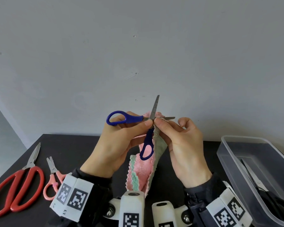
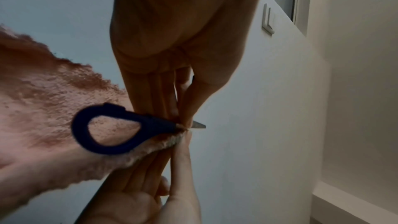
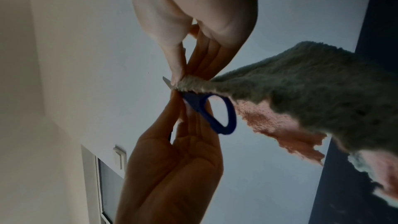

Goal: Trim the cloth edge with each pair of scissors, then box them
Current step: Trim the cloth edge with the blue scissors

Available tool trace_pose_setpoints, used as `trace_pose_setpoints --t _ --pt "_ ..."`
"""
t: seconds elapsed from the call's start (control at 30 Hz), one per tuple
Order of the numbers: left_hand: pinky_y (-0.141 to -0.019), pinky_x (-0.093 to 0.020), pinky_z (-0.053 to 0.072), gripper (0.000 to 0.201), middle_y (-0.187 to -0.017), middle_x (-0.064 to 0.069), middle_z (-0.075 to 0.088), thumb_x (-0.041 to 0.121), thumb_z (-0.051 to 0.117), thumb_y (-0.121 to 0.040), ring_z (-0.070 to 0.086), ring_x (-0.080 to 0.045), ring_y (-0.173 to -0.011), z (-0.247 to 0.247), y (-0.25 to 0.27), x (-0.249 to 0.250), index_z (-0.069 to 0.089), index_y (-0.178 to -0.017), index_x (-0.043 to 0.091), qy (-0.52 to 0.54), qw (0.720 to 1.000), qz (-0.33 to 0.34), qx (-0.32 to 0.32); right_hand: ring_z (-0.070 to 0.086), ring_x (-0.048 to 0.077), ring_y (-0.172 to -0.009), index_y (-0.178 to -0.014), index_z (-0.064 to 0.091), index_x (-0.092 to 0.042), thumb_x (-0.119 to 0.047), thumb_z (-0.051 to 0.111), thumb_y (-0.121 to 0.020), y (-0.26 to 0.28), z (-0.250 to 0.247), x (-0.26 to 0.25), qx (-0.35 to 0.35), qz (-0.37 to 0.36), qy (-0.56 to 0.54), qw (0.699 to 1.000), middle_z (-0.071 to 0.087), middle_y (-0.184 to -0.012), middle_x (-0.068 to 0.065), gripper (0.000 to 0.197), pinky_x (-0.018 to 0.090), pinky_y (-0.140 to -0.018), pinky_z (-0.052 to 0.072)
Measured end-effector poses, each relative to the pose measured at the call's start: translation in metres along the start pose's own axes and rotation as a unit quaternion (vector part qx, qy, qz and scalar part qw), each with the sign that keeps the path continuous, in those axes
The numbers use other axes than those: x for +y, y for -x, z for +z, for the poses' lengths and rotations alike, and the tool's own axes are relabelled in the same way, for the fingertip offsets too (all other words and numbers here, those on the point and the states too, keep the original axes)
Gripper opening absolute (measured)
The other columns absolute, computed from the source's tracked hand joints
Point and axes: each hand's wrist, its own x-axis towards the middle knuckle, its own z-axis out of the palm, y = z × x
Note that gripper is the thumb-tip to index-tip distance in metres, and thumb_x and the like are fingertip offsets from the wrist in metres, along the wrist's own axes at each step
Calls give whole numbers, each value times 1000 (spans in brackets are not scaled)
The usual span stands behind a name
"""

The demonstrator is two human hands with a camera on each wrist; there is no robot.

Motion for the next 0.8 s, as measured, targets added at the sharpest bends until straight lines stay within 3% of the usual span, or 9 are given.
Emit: trace_pose_setpoints --t 0.23,0.53,0.67,0.8 --pt "-68 -36 59 16 -84 -16 72 12 71 -66 71 -29 -81 -5 0 3 65 -78 3 -2 1000 -8 16 72 23 -68 -83 37 -17 -7 75 -57 -8 -8 -3 30 12 -37 999 73 -75 13 48 28 -63 59" --pt "-71 -37 58 17 -87 -17 70 14 73 -66 69 -29 -81 -4 1 3 65 -78 4 -18 999 -37 0 72 22 -69 -88 39 -13 -12 78 -51 -2 1 3 1 19 15 1000 75 -77 12 53 28 -58 57" --pt "-69 -36 58 23 -81 -13 71 17 73 -63 69 -24 -75 -3 3 8 65 -80 3 -38 999 -24 3 71 23 -70 -89 39 -17 -14 78 -53 -2 0 0 0 23 26 999 75 -76 12 54 31 -64 56" --pt "-65 -33 59 15 -79 -12 72 6 70 -75 70 -23 -73 -2 4 9 63 -85 -2 -38 999 -25 20 70 23 -70 -91 38 -18 -12 76 -54 -5 -2 -3 8 26 27 999 75 -78 12 53 28 -60 56"
